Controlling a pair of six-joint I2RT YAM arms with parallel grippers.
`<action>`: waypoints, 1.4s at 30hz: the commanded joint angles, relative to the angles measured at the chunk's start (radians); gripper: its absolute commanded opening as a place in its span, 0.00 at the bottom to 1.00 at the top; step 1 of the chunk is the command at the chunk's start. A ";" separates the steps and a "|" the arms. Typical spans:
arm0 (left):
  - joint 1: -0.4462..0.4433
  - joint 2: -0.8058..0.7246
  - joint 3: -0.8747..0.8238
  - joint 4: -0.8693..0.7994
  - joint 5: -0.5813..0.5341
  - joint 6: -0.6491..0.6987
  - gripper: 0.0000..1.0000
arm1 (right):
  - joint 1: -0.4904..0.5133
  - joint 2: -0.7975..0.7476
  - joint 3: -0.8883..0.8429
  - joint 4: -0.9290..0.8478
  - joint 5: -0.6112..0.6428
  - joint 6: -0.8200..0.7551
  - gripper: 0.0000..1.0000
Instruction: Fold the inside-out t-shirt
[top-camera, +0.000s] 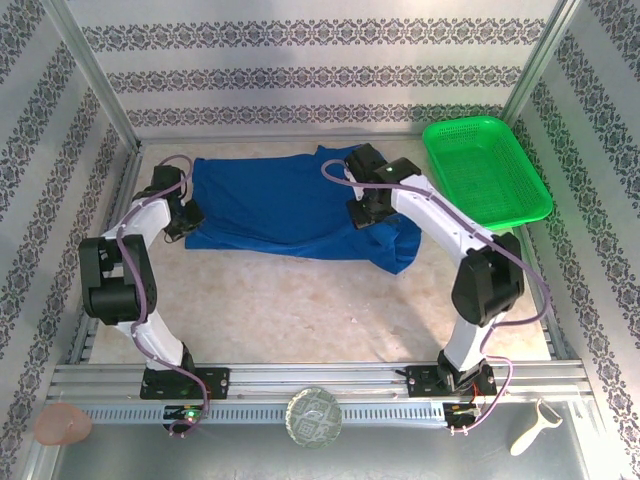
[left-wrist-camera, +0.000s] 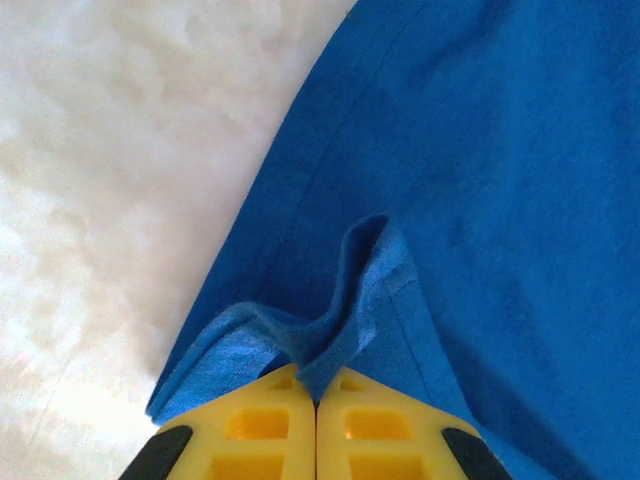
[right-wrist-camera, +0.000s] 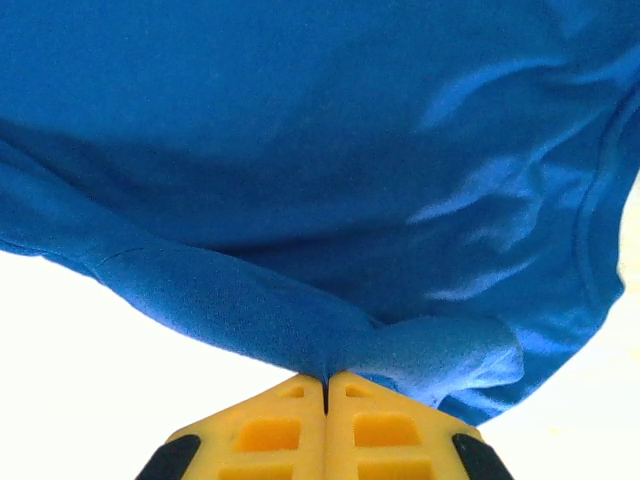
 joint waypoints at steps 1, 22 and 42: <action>0.003 0.049 0.071 -0.039 -0.022 0.030 0.06 | -0.025 0.064 0.105 -0.065 0.029 -0.056 0.00; 0.009 0.329 0.403 -0.086 -0.017 0.021 0.15 | -0.130 0.466 0.707 -0.231 0.072 -0.090 0.00; 0.009 0.062 0.088 0.110 0.244 -0.092 0.64 | -0.167 -0.096 -0.288 0.248 -0.033 0.202 0.72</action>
